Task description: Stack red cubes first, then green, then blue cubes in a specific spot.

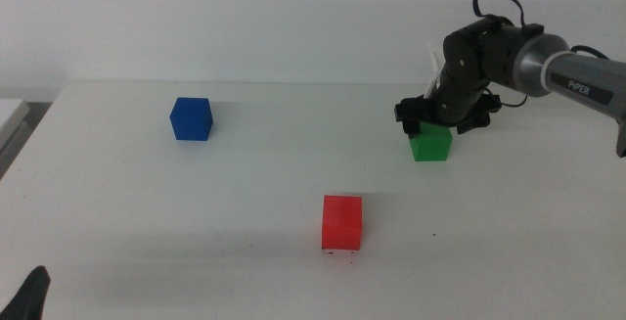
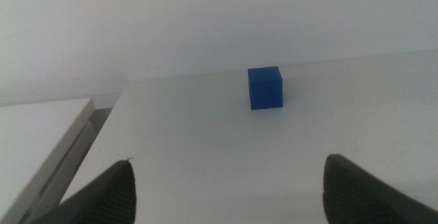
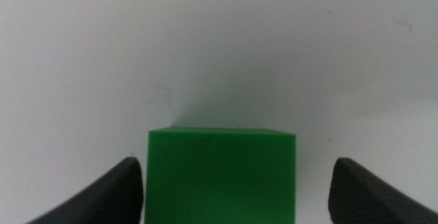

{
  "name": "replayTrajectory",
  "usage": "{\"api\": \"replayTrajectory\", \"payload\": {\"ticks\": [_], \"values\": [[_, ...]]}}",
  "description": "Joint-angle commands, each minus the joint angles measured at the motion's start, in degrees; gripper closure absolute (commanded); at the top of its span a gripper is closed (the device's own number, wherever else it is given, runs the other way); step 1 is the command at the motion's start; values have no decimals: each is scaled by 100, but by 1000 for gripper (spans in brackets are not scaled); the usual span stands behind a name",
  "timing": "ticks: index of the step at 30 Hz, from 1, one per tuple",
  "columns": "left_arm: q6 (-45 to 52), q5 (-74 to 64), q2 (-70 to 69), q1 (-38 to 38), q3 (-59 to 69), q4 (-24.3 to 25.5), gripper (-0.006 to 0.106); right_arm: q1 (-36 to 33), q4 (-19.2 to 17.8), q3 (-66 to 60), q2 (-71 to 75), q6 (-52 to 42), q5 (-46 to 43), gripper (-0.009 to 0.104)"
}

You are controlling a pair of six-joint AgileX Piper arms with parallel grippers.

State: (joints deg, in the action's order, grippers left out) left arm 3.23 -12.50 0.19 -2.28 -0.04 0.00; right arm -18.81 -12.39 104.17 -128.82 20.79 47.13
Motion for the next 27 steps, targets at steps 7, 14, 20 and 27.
{"api": "replayTrajectory", "payload": {"ticks": [7,14,20,27], "values": [[-8,76,-19,-9,4,0,7,-67,-60,-6,143,156,110,84],[-8,76,-19,-9,4,0,7,-1110,-1239,-1028,1954,2088,561,96],[-8,76,-19,-9,4,0,7,-2370,-1541,-1427,2321,3160,876,96],[-8,76,-19,-9,4,0,7,-2867,-1552,-1439,2107,3873,1076,95]]}}
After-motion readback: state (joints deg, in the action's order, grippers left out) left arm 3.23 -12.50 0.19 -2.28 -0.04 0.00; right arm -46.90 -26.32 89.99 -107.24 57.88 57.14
